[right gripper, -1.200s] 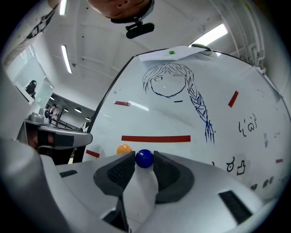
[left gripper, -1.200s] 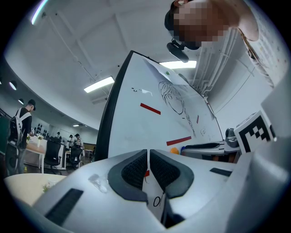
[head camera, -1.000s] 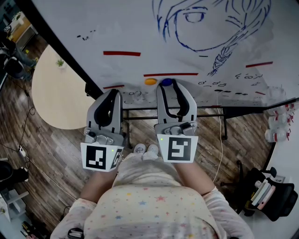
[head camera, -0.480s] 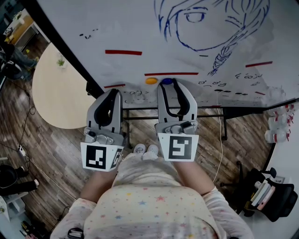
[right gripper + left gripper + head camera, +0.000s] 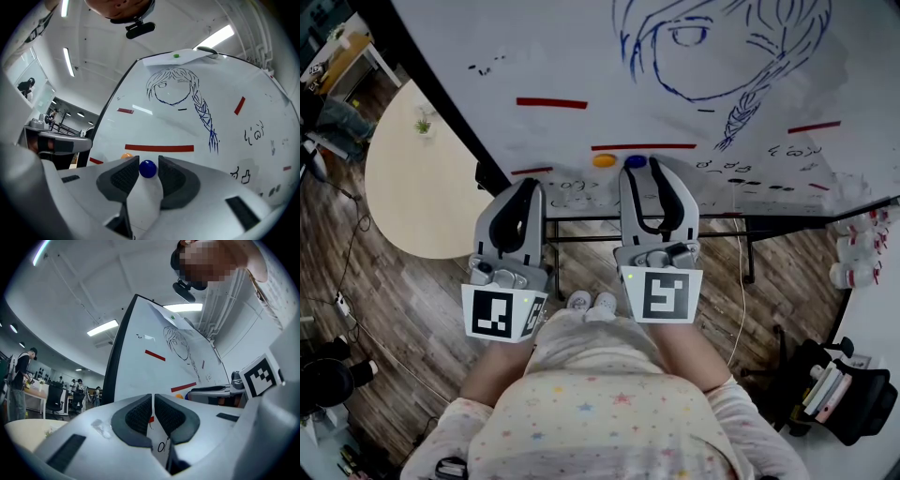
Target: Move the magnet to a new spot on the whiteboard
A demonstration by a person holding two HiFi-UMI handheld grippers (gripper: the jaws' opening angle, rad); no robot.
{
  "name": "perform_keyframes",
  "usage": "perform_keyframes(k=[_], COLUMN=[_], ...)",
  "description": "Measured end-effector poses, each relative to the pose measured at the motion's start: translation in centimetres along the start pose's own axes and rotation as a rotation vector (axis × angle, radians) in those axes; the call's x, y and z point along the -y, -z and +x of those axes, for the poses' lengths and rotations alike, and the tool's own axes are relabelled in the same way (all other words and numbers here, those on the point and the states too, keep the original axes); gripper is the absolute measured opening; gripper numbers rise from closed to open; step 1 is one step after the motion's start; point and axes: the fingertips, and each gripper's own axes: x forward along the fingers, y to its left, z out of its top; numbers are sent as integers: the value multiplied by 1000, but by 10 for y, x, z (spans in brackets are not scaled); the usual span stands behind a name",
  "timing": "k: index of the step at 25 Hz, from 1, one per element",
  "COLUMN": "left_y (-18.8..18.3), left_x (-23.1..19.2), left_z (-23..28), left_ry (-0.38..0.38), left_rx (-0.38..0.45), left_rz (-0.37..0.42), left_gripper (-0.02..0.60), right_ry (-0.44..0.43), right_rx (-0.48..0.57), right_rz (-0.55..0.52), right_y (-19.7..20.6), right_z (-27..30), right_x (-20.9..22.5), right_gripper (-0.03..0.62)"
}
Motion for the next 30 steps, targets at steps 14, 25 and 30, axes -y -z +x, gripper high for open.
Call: perform_keyframes(k=[14,25,30], left_y=[-13,-23,-27], left_x=[7,15,21], left_z=[-10,-19,-23], left_ry=[7,10,16], left_rx=[19,30,35], left_rz=[11,18,18], left_gripper=[28,28,26], right_ry=[-4,15,30], right_rx=[36,55,58], right_rz=[-1,-13,-15], right_y=[-18,-31,-36], right_z=[-15,-35,-46], right_x=[1,8,15], right_gripper=[114,73,49])
